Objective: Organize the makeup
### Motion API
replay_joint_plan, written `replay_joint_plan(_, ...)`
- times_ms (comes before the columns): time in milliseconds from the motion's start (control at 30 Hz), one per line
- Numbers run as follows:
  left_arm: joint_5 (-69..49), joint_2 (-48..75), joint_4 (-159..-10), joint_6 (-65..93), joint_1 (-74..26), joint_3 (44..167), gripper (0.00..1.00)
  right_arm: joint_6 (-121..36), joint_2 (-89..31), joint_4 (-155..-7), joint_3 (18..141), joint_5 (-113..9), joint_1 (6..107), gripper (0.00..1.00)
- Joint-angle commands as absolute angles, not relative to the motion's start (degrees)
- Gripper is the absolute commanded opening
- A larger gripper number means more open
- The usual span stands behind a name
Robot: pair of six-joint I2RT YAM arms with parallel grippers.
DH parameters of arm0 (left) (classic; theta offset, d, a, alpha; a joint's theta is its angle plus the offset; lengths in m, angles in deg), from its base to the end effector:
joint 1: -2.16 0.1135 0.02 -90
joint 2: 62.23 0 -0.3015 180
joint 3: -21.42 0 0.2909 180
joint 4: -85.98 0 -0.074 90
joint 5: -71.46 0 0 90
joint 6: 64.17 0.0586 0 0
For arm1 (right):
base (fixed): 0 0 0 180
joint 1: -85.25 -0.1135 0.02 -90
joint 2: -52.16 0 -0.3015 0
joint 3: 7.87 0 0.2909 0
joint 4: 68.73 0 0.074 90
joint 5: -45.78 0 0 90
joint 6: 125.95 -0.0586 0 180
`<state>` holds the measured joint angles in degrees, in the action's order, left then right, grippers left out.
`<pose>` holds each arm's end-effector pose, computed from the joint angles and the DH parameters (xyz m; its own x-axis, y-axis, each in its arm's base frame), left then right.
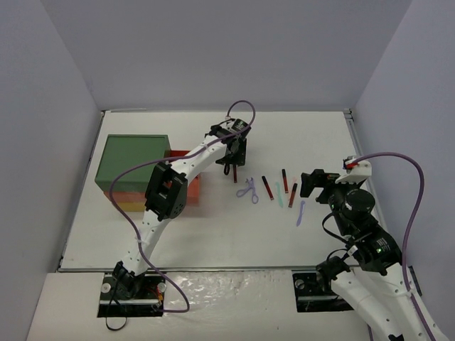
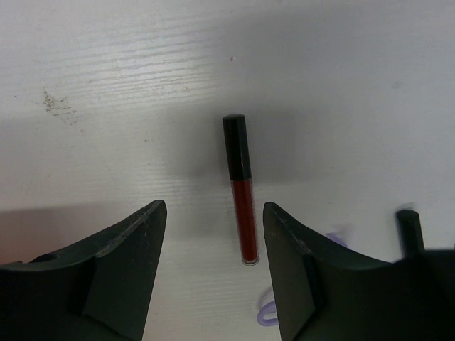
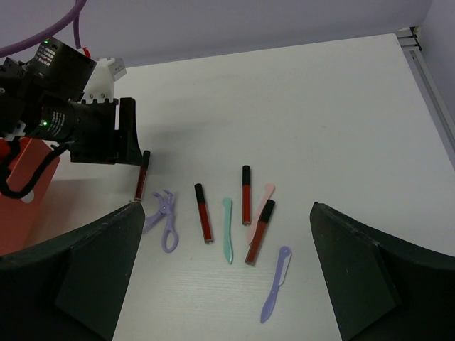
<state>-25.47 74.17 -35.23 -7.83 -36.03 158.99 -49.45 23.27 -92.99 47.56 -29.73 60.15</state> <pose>0.4759 -0.3654 0.2157 -0.8645 -0.0200 -0.5022 0.1007 0.9721 -0.2120 0.1392 0.0490 0.3943 -0.0080 0.2458 -0.9693 -0.1876 0.9517 0.2429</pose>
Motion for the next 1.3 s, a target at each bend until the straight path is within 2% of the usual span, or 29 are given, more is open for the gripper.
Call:
replay_joint_plan(0,-24.1,72.5,-39.9,-10.1,-36.0,159.2,0.53,-49.8,24.1,-90.1,47.4,-29.5,60.1,1.0)
replay_joint_plan(567,-26.7,73.9,-41.8,-10.7,-37.0,154.3,0.26,-50.5,24.9,-90.3,47.0,-29.1,60.0,1.0)
replay_joint_plan(733,-26.6,71.0,-42.2,-9.7,-37.1,151.8,0.0,-50.5,24.9,-90.3,46.9,-29.3,60.0,1.0)
replay_joint_plan(1267,-33.0,41.6,-34.6,-5.9,-33.2,144.1,0.01,-49.3,21.2,-90.3,48.0,-32.7,59.9,1.0)
